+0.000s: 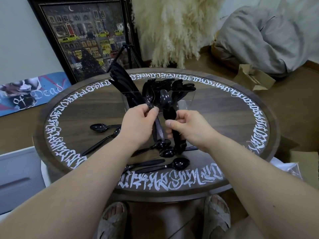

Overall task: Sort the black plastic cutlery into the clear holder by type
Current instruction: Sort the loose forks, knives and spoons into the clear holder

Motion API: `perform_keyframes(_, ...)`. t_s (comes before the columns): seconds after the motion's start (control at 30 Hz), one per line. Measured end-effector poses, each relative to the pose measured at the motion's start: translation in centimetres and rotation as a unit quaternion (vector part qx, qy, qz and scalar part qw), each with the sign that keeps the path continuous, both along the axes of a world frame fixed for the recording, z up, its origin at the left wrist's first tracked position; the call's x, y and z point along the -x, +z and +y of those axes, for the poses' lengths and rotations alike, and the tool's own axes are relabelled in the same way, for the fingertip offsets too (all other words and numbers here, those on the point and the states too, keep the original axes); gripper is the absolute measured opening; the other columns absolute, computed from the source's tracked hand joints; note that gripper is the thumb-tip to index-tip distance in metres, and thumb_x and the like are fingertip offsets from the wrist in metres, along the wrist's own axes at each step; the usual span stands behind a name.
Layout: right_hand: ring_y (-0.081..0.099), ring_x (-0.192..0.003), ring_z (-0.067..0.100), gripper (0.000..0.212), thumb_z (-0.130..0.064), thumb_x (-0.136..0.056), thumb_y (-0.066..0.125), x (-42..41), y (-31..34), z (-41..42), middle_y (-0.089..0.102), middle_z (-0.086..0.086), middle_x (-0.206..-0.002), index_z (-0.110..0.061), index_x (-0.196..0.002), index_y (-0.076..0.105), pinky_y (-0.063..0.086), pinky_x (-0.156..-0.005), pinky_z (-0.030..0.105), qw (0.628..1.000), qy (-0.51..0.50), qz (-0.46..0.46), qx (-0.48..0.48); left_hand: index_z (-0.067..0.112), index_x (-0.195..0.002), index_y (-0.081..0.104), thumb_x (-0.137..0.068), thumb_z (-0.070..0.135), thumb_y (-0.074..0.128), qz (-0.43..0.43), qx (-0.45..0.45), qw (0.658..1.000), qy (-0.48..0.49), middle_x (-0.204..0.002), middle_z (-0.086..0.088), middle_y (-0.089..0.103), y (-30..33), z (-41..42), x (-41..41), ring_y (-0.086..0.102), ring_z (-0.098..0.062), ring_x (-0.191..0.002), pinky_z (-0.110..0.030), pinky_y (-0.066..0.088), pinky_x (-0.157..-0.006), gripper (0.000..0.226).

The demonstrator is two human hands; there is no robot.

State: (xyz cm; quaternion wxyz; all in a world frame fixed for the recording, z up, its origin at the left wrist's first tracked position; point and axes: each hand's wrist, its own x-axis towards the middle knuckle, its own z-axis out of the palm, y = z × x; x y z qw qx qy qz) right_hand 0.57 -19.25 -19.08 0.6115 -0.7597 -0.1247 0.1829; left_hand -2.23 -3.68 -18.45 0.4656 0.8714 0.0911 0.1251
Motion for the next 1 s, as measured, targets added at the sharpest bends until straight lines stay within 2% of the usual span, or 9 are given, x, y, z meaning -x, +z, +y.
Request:
perform_keyframes(0.1,0.059,-0.056,0.015,0.01,-0.012,-0.095,0.055,-0.5,-0.2,-0.3,0.062,0.002,-0.061,-0.003,-0.094,0.058,0.05,-0.062,0.028,0.999,-0.033,-0.021,0.032,0.004,-0.085,0.066,-0.095,0.03,0.054,0.023,0.027,0.999,0.01,-0.069,-0.015,0.057,-0.2,0.8,-0.1,0.05,-0.02,-0.063,-0.033,0.043,-0.063,0.031)
perform_keyframes(0.2,0.045,-0.045,0.007,0.015,-0.013,-0.097,0.049,-1.1,-0.4,-0.3,0.053,-0.004,-0.052,-0.02,-0.107,0.058,0.039,-0.051,0.025,0.996,-0.066,-0.044,0.043,0.015,-0.08,0.06,-0.097,0.023,0.047,0.046,0.124,0.991,0.012,-0.076,-0.012,0.064,-0.3,1.1,0.0,0.069,-0.02,-0.071,-0.037,0.052,-0.067,0.022)
perform_keyframes(0.27,0.04,-0.039,0.001,0.026,-0.014,-0.097,0.047,-1.4,-0.5,-0.2,0.05,-0.007,-0.048,-0.021,-0.121,0.054,0.033,-0.051,0.024,0.995,-0.071,-0.045,0.047,0.014,-0.081,0.053,-0.098,0.018,0.042,0.058,0.173,0.983,0.026,-0.072,-0.004,0.06,-0.4,1.1,-0.1,0.069,-0.017,-0.065,-0.035,0.051,-0.064,0.021)
perform_keyframes(0.4,0.036,-0.038,0.001,0.016,-0.011,-0.096,0.047,-1.1,-0.2,0.4,0.047,-0.007,-0.048,-0.017,-0.102,0.06,0.029,-0.045,0.017,0.997,-0.054,-0.043,0.047,0.015,-0.074,0.043,-0.096,0.021,0.042,0.041,0.148,0.987,0.056,-0.065,0.0,0.048,-0.5,1.1,-0.5,0.041,-0.018,-0.057,-0.03,0.034,-0.057,0.023)
perform_keyframes(0.57,0.043,-0.045,0.011,0.021,-0.012,-0.094,0.052,-0.5,-0.1,0.7,0.051,0.001,-0.059,0.004,-0.085,0.059,0.036,-0.047,0.026,0.998,-0.035,-0.041,0.034,0.019,-0.073,0.057,-0.088,0.03,0.062,0.031,0.098,0.995,-0.002,-0.067,0.01,0.054,-0.2,0.3,0.0,0.048,-0.009,-0.065,-0.026,0.04,-0.065,0.019)
perform_keyframes(0.77,0.052,-0.051,0.008,0.017,-0.008,-0.094,0.056,-0.5,-0.2,1.2,0.059,0.0,-0.064,-0.008,-0.089,0.072,0.048,-0.051,0.021,0.998,-0.051,-0.019,-0.04,0.013,-0.08,0.067,-0.085,0.029,0.068,0.044,0.147,0.988,-0.032,-0.07,0.008,0.063,-0.4,-0.3,0.2,0.055,-0.004,-0.063,-0.018,0.045,-0.061,0.017)
perform_keyframes(0.87,0.055,-0.056,0.01,0.032,-0.009,-0.093,0.058,-0.1,-0.1,1.2,0.061,-0.006,-0.058,-0.019,-0.065,0.071,0.048,-0.061,0.027,0.999,-0.022,-0.022,-0.022,0.018,-0.068,0.063,-0.087,0.03,0.066,0.043,0.123,0.992,-0.006,-0.061,0.009,0.058,-0.4,-0.2,0.0,0.049,-0.009,-0.059,-0.025,0.038,-0.057,0.022)
perform_keyframes(0.93,0.049,-0.055,0.012,0.033,-0.006,-0.091,0.056,-0.2,-0.2,1.2,0.054,-0.005,-0.053,-0.01,-0.059,0.063,0.046,-0.062,0.031,0.999,-0.031,-0.022,-0.009,0.019,-0.063,0.059,-0.088,0.029,0.064,0.043,0.094,0.995,0.001,-0.057,0.01,0.052,-0.3,-0.2,-0.1,0.044,-0.009,-0.056,-0.024,0.034,-0.055,0.028)
perform_keyframes(1.0,0.048,-0.057,0.016,0.017,-0.005,-0.085,0.053,-0.4,-0.1,1.4,0.054,-0.004,-0.055,-0.003,-0.071,0.06,0.042,-0.061,0.035,0.997,-0.052,-0.048,0.018,0.017,-0.06,0.052,-0.088,0.028,0.064,0.045,0.063,0.997,-0.005,-0.052,0.01,0.045,-0.3,-0.3,-0.1,0.038,-0.008,-0.051,-0.023,0.03,-0.051,0.033)
